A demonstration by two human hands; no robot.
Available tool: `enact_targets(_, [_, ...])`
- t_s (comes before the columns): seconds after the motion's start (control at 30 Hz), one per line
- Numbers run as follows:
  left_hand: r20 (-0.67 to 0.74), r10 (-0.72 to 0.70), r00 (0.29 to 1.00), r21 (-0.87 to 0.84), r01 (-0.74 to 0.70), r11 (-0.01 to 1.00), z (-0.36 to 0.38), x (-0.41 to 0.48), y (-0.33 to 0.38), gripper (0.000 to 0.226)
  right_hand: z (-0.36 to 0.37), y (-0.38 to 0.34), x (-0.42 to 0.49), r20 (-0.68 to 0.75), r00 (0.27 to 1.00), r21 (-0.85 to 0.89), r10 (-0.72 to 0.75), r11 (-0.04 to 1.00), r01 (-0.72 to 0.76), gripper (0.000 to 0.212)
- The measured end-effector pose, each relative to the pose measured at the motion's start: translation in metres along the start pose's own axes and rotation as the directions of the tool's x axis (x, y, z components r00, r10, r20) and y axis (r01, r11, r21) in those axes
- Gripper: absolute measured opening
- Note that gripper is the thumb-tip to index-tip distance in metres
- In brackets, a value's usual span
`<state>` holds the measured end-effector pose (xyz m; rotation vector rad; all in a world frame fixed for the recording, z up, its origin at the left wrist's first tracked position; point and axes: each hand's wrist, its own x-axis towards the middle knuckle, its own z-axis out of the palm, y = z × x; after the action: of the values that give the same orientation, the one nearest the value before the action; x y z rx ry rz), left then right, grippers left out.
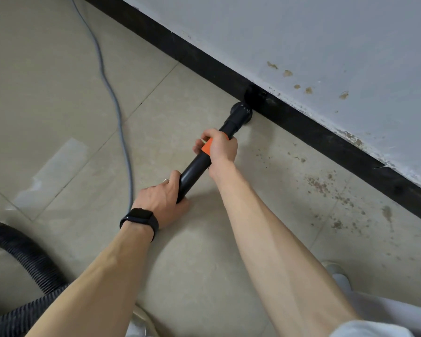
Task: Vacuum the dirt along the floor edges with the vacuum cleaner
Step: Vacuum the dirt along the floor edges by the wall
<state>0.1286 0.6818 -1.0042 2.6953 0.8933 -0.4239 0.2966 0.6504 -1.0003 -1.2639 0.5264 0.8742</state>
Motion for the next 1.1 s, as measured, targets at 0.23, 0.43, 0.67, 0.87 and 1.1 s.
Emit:
enact_targets(0.23, [0.047, 0.082, 0.996, 0.048, -0.084, 0.995, 0.009, -0.041, -0.023, 0.035, -0.012, 0.039, -0.028, -0.03, 0.999, 0.025, 0.044, 0.999, -0.043, 0.022])
enact_targets(0.43, [0.129, 0.193, 0.973, 0.092, -0.205, 0.974, 0.023, -0.097, -0.049, 0.037, -0.04, 0.098, -0.076, -0.137, 0.988, 0.112, 0.076, 0.992, -0.061, 0.026])
enact_targets(0.67, [0.131, 0.245, 0.961, 0.148, -0.264, 0.953, 0.03, -0.099, -0.032, 0.041, -0.06, 0.087, -0.08, -0.159, 0.985, 0.115, 0.073, 0.992, -0.054, 0.018])
enact_targets(0.87, [0.105, 0.233, 0.967, 0.139, -0.246, 0.959, 0.03, -0.08, -0.012, 0.037, -0.06, 0.063, -0.067, -0.156, 0.987, 0.093, 0.045, 0.995, -0.03, 0.017])
enact_targets(1.1, [0.066, 0.265, 0.962, 0.123, -0.271, 0.955, 0.031, -0.064, 0.004, 0.037, -0.068, 0.043, -0.055, -0.146, 0.988, 0.106, 0.052, 0.994, -0.036, 0.014])
